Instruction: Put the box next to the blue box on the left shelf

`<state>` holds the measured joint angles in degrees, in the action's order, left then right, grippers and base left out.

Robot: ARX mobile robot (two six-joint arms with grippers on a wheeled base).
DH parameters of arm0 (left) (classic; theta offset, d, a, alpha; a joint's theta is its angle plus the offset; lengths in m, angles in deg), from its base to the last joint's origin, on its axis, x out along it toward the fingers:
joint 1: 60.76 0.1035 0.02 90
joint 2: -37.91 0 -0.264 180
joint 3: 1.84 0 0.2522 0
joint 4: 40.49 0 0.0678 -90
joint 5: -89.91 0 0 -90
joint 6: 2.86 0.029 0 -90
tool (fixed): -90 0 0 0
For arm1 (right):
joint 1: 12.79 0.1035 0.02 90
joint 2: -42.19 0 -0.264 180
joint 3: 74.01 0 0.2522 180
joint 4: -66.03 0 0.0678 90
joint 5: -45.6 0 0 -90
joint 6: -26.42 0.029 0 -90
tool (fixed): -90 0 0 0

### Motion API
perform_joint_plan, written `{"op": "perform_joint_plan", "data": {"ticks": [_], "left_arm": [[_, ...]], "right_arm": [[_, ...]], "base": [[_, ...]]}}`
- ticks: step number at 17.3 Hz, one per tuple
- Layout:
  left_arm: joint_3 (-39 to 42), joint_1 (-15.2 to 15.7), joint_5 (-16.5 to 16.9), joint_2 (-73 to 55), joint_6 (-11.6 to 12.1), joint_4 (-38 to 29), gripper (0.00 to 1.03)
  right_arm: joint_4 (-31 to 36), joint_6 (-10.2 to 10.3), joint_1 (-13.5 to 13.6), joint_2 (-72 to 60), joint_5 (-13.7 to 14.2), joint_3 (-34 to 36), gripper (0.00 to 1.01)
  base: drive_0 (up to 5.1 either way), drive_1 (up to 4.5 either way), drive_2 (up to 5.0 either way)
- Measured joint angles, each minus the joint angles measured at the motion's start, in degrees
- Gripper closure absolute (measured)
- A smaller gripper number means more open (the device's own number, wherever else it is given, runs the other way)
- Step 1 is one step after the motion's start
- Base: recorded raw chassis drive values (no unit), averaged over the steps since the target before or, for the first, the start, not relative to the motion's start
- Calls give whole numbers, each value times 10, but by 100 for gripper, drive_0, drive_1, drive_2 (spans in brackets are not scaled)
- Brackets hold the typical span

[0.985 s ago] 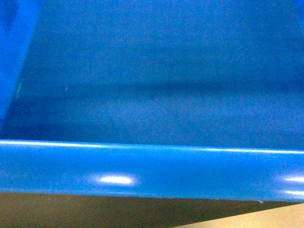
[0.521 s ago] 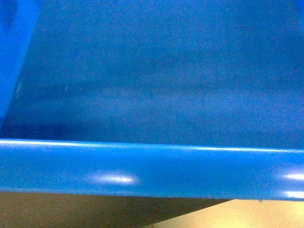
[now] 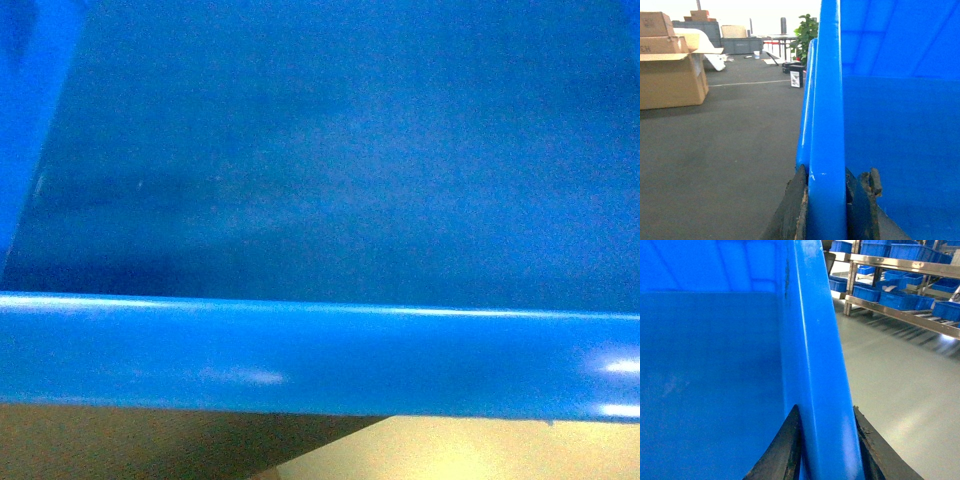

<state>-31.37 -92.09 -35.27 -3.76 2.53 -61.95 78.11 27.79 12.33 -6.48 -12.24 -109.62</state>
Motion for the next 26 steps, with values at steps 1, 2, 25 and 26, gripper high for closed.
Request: {"op": "perform_joint_plan", "data": {"ticks": [1,2,25,26], "left_arm": [[0,0,0,0,0,0,92],[0,0,0,0,0,0,92],[0,0,0,0,0,0,92],[0,0,0,0,0,0,92]], "right_arm": [[0,0,0,0,0,0,80],[0,0,0,0,0,0,80],[0,-4,0,0,0,0,80],[0,-4,0,0,0,0,80]], "base": [[-137,-137,-137],[-137,-137,-137],[-144,-144,-144],[-146,-146,-146]]}}
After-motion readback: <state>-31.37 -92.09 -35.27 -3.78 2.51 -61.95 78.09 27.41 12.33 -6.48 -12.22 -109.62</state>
